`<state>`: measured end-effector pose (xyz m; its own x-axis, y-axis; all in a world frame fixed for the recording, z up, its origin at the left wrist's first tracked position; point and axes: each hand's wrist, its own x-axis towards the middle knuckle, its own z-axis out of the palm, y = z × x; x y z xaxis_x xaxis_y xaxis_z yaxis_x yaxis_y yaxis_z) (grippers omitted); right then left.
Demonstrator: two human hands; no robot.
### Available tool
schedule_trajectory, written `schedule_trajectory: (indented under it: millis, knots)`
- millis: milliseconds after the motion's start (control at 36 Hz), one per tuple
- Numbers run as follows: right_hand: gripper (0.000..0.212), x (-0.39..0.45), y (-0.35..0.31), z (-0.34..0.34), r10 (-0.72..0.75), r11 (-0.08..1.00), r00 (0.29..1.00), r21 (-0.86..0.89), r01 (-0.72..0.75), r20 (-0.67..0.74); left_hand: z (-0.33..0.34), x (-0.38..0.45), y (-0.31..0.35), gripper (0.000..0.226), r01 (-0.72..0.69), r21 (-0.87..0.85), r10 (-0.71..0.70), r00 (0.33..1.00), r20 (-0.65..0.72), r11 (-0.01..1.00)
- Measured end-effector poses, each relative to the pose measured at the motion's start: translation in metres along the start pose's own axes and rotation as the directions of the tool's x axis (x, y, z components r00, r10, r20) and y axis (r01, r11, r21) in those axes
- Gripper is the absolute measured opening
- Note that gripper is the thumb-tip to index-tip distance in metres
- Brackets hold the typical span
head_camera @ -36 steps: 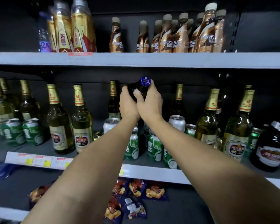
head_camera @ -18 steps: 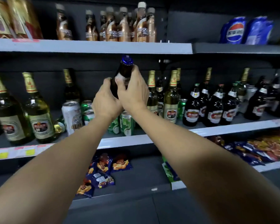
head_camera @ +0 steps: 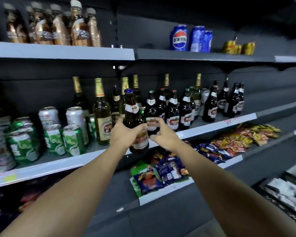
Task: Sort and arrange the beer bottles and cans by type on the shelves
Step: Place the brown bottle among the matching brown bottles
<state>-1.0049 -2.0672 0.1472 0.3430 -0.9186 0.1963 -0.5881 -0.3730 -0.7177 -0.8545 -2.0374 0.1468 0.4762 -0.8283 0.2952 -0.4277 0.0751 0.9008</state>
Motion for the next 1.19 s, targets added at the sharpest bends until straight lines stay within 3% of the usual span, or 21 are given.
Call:
schedule_trajectory:
  millis: [111,194,389,528,611,778,944,1194]
  knots:
    - [0.104,0.012,0.05,-0.036,0.008,1.0,0.999,0.007,-0.008,0.045,0.07,0.0,0.021,0.072,-0.024,0.046,0.023,0.999,0.037,0.999]
    - [0.113,0.021,0.082,-0.067,0.018,0.999,1.0,0.039,-0.019,0.022,0.129,-0.002,0.041,0.064,-0.021,0.042,0.017,0.997,0.072,0.999]
    - [0.078,0.035,0.161,-0.152,0.087,0.993,0.975,-0.064,-0.103,-0.204,0.255,-0.003,0.092,0.061,0.014,-0.065,-0.003,0.988,0.155,0.998]
    - [0.087,0.049,0.21,-0.189,0.143,0.986,0.922,-0.028,-0.163,-0.36,0.317,0.014,0.117,0.071,-0.037,-0.088,0.067,0.927,0.369,0.995]
    - [0.072,0.064,0.235,-0.207,0.207,0.976,0.857,0.035,-0.216,-0.472,0.343,0.03,0.127,0.079,-0.057,-0.122,0.104,0.901,0.421,0.991]
    - [0.079,0.098,0.276,-0.249,0.248,0.963,0.783,0.054,-0.265,-0.571,0.39,0.071,0.11,0.077,-0.096,-0.039,0.103,0.946,0.308,0.995]
    - [0.083,0.127,0.314,-0.281,0.265,0.961,0.794,0.084,-0.263,-0.547,0.438,0.109,0.098,0.074,-0.071,0.07,0.051,0.966,0.254,0.995]
    - [0.08,0.181,0.366,-0.304,0.298,0.951,0.833,0.219,-0.218,-0.465,0.518,0.138,0.096,0.098,0.034,0.039,-0.04,0.988,0.149,0.999]
